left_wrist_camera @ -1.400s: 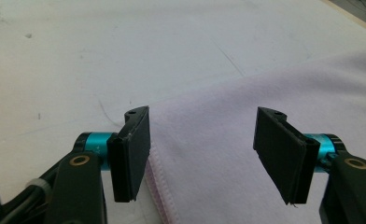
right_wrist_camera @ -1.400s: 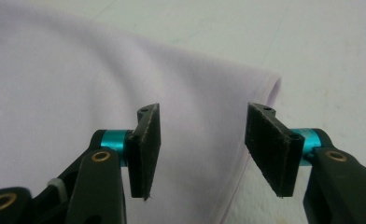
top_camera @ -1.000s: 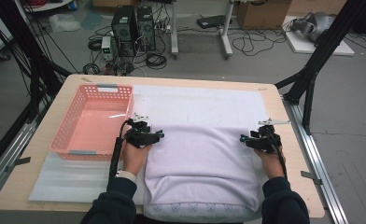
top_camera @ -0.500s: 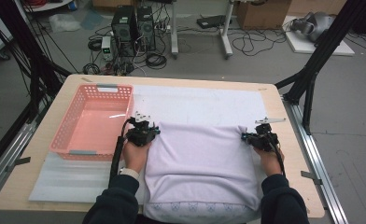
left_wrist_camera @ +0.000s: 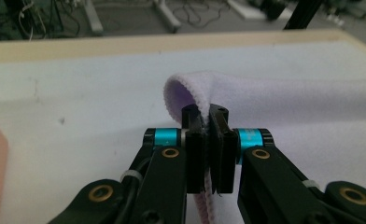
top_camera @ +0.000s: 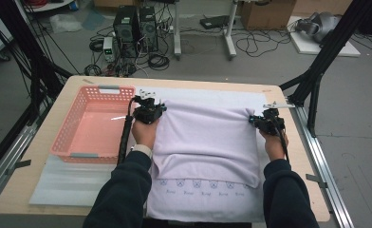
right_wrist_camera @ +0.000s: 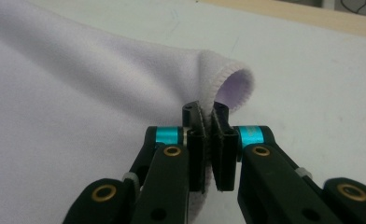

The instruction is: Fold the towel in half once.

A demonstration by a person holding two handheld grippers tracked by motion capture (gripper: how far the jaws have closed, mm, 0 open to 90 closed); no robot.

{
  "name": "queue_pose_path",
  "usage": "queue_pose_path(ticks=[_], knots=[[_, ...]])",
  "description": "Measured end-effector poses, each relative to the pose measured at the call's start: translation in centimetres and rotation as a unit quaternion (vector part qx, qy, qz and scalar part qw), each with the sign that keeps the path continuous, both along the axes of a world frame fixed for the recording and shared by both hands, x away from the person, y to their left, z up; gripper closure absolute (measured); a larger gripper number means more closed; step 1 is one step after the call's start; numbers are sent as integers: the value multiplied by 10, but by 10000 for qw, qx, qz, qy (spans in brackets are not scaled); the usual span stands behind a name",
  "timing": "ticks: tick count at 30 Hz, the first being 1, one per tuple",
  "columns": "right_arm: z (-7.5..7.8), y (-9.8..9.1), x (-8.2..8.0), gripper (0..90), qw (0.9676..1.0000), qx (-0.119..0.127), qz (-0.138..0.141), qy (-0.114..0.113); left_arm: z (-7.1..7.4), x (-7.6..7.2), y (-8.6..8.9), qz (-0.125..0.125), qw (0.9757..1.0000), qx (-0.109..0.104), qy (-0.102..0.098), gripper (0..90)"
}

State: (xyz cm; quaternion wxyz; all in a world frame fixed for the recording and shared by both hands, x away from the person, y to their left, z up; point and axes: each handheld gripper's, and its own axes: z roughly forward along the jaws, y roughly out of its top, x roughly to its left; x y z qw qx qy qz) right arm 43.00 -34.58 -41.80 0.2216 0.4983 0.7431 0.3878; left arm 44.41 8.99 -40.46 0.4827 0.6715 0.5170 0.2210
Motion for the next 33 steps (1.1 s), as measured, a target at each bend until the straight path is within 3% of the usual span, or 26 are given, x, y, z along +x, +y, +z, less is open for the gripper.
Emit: queue_pose_path(ticks=[4,6,8,9,11,13,14,18,20,22,24,26,28,33], knots=[[5,3,10,860,9999,11,-65,-105,4,11,1,-60,9998,166,-71,857],[8,6,15,859,9999,-33,-100,-138,5,12,1,13,9998,145,-150,857],[12,8,20,854,9998,-29,-132,-168,3,12,1,10,9999,144,-91,851],[12,10,21,835,9997,-25,-148,-176,2,11,-1,-19,9996,264,-114,827],[11,12,21,698,9996,50,-264,-130,2,9,-4,-77,9989,451,-124,664],[10,12,19,642,9994,193,-293,-37,2,6,-6,-148,9993,356,1,572],[9,13,17,620,9994,175,-282,-37,2,5,-7,-236,9992,332,51,540],[2,11,5,567,9998,87,-114,107,1,-7,-11,-440,9987,259,-52,508],[1,9,-2,550,9998,108,-47,137,1,-12,-10,-471,9987,181,-17,474],[1,7,-11,531,9998,104,38,179,2,-16,-11,-573,9982,134,143,423],[2,6,-20,513,9997,130,105,162,3,-26,-12,-627,9980,12,-22,396],[4,4,-29,485,9995,222,110,192,4,-34,-13,-710,9974,44,-99,391],[7,2,-35,463,9989,262,149,362,2,-42,-13,-784,9969,19,-92,363],[25,7,-55,464,9992,221,261,198,-4,-67,-11,-907,9958,56,-95,342]])
